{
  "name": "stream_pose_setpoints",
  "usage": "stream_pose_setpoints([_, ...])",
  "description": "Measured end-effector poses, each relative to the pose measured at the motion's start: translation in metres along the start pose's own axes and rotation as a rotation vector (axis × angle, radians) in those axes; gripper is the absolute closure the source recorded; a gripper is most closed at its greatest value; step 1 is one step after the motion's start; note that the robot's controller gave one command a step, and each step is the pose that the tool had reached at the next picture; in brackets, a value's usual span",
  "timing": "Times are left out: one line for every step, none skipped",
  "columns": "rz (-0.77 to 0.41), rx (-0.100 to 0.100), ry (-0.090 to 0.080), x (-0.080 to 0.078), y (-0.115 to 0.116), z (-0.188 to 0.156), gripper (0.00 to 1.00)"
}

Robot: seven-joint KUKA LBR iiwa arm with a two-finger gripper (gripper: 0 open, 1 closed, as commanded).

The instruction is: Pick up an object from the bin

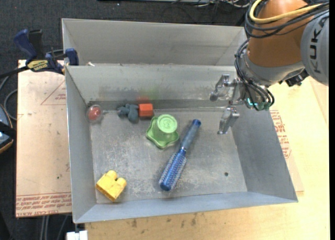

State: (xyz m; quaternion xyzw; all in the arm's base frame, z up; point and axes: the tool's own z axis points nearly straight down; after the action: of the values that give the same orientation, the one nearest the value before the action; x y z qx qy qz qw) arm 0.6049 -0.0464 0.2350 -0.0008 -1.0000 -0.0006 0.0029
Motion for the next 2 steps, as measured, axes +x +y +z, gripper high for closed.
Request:
stream_pose_setpoints([-0.249,-0.001,-0.002,-0.03,0.051,0.099,0.0])
stream_pose_setpoints([-0.287,0.002,-0.015,-0.022,0.069,0.147,0.0])
